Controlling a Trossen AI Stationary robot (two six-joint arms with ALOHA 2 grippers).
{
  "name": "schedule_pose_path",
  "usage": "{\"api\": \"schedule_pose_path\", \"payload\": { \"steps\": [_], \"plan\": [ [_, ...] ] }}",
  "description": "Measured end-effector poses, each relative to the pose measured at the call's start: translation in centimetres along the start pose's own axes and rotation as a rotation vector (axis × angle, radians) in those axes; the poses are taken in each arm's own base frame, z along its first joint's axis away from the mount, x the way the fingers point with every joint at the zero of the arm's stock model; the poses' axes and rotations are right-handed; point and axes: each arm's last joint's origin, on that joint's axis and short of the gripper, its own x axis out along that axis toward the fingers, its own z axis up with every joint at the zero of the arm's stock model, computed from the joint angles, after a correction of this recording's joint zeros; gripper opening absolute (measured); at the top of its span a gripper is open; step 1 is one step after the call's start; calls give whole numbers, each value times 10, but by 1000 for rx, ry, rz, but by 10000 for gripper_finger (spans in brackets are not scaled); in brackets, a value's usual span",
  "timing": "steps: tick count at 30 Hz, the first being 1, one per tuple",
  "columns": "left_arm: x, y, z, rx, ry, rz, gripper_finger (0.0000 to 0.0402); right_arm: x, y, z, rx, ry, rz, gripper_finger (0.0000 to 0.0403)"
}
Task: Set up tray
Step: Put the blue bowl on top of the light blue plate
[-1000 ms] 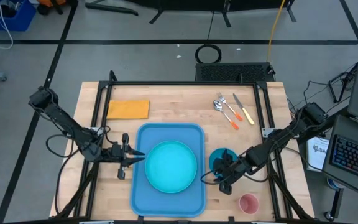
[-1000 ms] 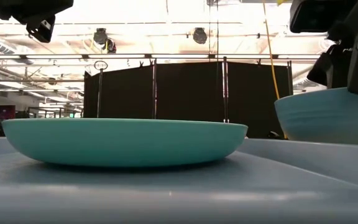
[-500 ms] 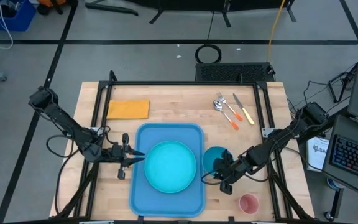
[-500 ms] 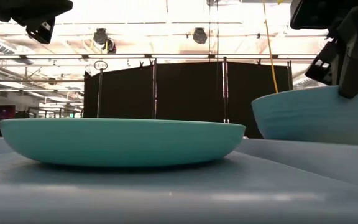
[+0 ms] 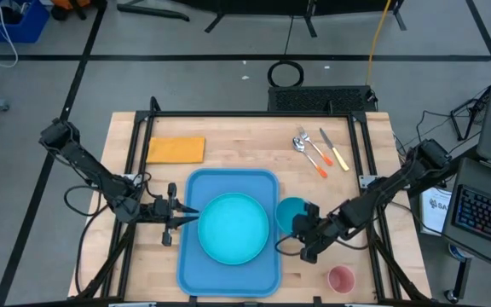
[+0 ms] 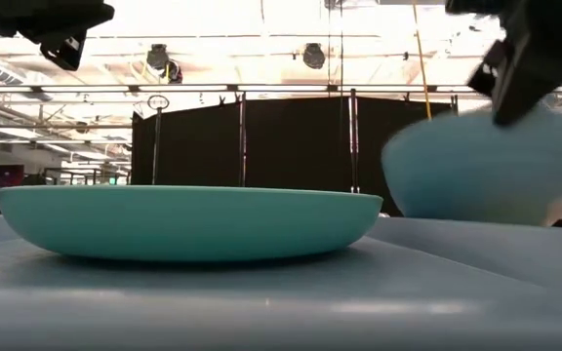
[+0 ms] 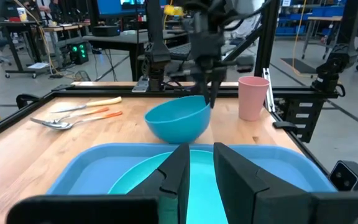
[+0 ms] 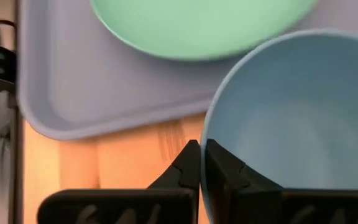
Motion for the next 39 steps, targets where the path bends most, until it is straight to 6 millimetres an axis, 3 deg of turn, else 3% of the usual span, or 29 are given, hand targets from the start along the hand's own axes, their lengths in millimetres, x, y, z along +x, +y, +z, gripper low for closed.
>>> {"api": "schedule_pose_path", "payload": {
  "steps": [8,14,24,28,33,39],
  "plan": [
    [0,0,0,1,2,1,77,-15,11,24,-147,-128,-26,0],
    [0,0,0,6,3,1,77,-13,14,35,-271,-224,-37,0],
    [0,0,0,10,2,1,77,19,17,56,-502,-253,-34,0],
    [0,1,0,10,2,9,76,31,27,75,-598,-253,-6,0],
    [0,1,0,10,3,9,77,46,36,103,-632,-178,0,0],
    [0,1,-1,12,9,9,77,67,32,124,-619,-91,34,0]
  ]
}}
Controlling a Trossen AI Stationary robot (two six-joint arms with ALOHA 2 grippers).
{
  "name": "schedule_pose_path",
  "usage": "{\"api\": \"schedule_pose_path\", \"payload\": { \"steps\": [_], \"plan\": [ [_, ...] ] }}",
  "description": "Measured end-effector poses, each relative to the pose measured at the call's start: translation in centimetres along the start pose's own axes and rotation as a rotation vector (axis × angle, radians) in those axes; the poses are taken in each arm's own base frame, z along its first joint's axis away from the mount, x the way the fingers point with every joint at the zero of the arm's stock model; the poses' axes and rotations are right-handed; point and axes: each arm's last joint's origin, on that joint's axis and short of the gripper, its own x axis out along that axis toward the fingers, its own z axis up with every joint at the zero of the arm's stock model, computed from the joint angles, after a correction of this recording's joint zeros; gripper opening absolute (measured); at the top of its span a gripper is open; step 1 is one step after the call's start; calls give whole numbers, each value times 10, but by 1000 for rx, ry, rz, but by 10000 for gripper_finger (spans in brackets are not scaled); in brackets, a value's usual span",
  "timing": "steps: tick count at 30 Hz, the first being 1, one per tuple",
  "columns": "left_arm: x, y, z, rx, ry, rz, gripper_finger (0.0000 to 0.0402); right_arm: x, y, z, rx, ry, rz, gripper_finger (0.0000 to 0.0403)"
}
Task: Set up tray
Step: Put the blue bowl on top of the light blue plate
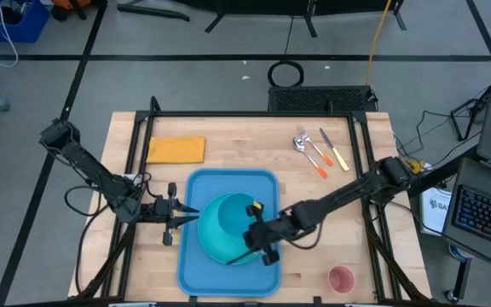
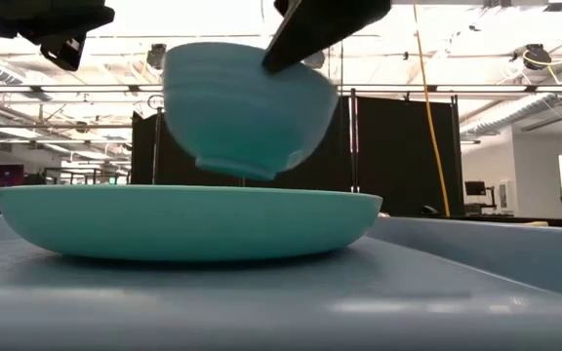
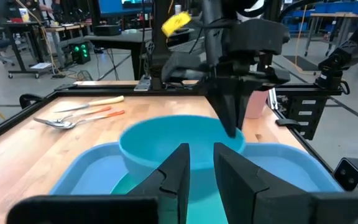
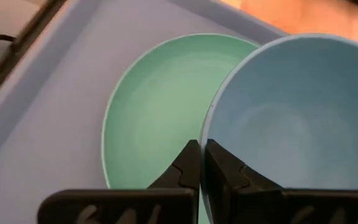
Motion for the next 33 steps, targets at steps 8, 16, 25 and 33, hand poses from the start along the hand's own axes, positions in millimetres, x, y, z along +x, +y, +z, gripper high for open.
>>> {"api": "schedule_pose_path", "payload": {
  "steps": [8,16,25,33],
  "plan": [
    [0,0,-1,7,13,-1,77,11,-7,0,20,-3,82,0],
    [0,0,-1,8,13,-3,77,10,-3,2,16,-24,126,0],
    [0,0,-2,12,17,-2,77,31,0,-4,7,-5,147,0],
    [0,0,-3,20,29,-1,77,31,-1,-4,16,-10,149,0]
  ]
}}
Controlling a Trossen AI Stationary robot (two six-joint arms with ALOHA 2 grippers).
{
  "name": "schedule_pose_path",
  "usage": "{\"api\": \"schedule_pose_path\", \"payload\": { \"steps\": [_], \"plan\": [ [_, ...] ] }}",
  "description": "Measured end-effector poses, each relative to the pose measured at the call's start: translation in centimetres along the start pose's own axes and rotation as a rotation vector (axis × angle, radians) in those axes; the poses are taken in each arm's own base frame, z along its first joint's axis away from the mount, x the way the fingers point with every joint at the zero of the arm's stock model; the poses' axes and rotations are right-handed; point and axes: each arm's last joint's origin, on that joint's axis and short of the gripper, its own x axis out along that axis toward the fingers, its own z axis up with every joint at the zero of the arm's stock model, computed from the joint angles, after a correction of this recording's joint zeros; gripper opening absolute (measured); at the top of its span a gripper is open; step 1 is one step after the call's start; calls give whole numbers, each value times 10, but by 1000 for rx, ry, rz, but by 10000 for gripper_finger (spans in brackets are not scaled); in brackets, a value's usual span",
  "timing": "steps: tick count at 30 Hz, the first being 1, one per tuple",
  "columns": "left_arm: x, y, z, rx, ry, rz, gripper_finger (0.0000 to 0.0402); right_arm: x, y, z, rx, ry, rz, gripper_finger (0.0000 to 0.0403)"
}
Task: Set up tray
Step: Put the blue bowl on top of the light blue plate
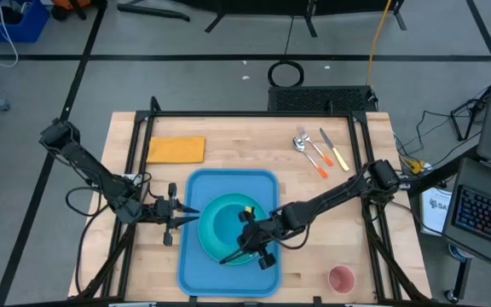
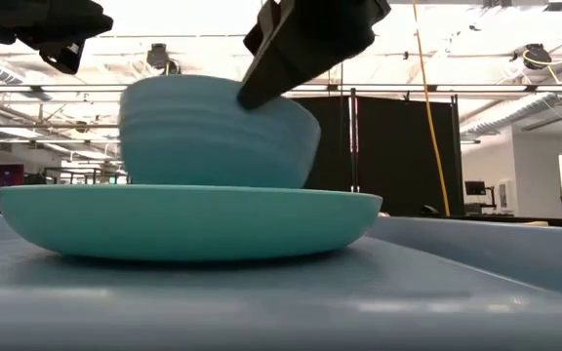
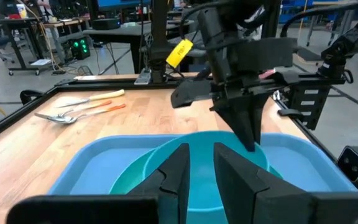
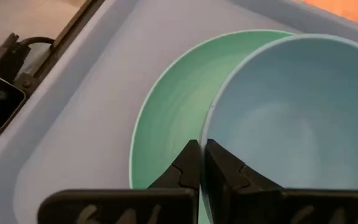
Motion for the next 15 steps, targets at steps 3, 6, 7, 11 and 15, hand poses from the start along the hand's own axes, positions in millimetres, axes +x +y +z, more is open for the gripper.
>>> {"api": "schedule_pose_path", "payload": {
  "steps": [3,6,7,11,15],
  "plan": [
    [0,0,0,-1,3,0,77,0,0,0,1,-4,10,0],
    [0,0,0,-1,3,0,77,5,0,-2,0,1,26,1],
    [0,0,0,-1,3,0,77,6,0,-2,-3,5,25,3],
    [0,0,0,-1,4,0,77,8,-1,-3,2,6,36,15],
    [0,0,0,-1,4,0,77,9,0,0,-10,-31,47,17]
  ]
}}
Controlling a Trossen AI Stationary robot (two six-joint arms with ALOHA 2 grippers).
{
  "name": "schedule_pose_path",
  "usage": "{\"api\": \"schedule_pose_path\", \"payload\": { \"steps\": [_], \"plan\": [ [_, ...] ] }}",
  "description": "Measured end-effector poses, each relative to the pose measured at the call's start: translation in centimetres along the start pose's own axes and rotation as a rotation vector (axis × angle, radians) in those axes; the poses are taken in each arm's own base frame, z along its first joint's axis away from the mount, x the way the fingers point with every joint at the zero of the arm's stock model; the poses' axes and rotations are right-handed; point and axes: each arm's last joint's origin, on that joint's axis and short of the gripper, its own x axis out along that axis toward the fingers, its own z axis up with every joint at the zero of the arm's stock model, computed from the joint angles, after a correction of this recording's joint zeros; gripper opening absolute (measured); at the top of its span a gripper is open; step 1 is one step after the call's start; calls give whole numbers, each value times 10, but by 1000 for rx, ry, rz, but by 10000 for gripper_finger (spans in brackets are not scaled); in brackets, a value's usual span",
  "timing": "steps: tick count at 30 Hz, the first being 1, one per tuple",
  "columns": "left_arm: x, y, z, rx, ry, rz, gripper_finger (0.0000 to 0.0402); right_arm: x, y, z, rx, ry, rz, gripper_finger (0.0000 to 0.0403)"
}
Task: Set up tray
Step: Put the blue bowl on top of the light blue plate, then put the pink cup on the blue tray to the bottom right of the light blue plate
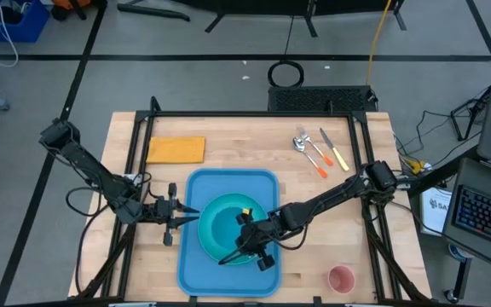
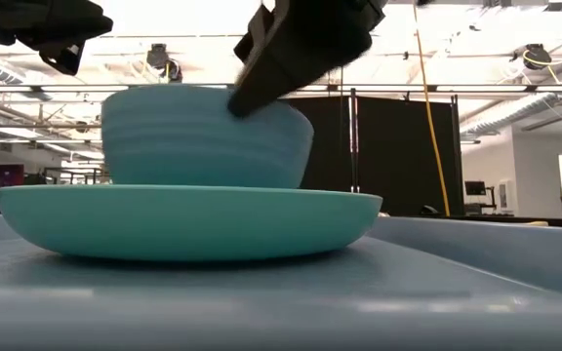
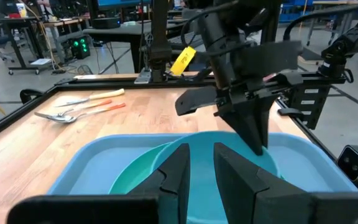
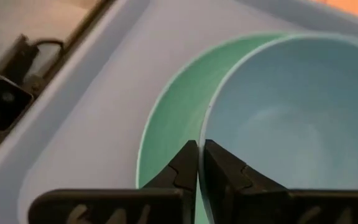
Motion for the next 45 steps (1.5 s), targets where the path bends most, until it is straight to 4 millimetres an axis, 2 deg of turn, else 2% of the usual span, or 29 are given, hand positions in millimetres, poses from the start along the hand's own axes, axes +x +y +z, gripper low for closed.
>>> {"api": "schedule_pose_path", "payload": {
  "steps": [7,18,29,36,41,45],
  "plan": [
    [0,0,0,-3,0,0,77,0,1,2,-13,-16,25,12],
    [0,0,0,-6,0,0,77,0,0,1,-12,-5,-7,35],
    [0,0,-2,-5,15,1,77,-3,0,2,-18,-8,-8,36],
    [0,0,-3,2,26,3,77,-26,3,10,-15,-29,-11,36],
    [0,0,-3,1,29,3,77,-48,12,15,2,-21,-94,36],
    [0,0,-4,-26,30,2,77,-65,22,14,108,12,-95,36]
  ]
}}
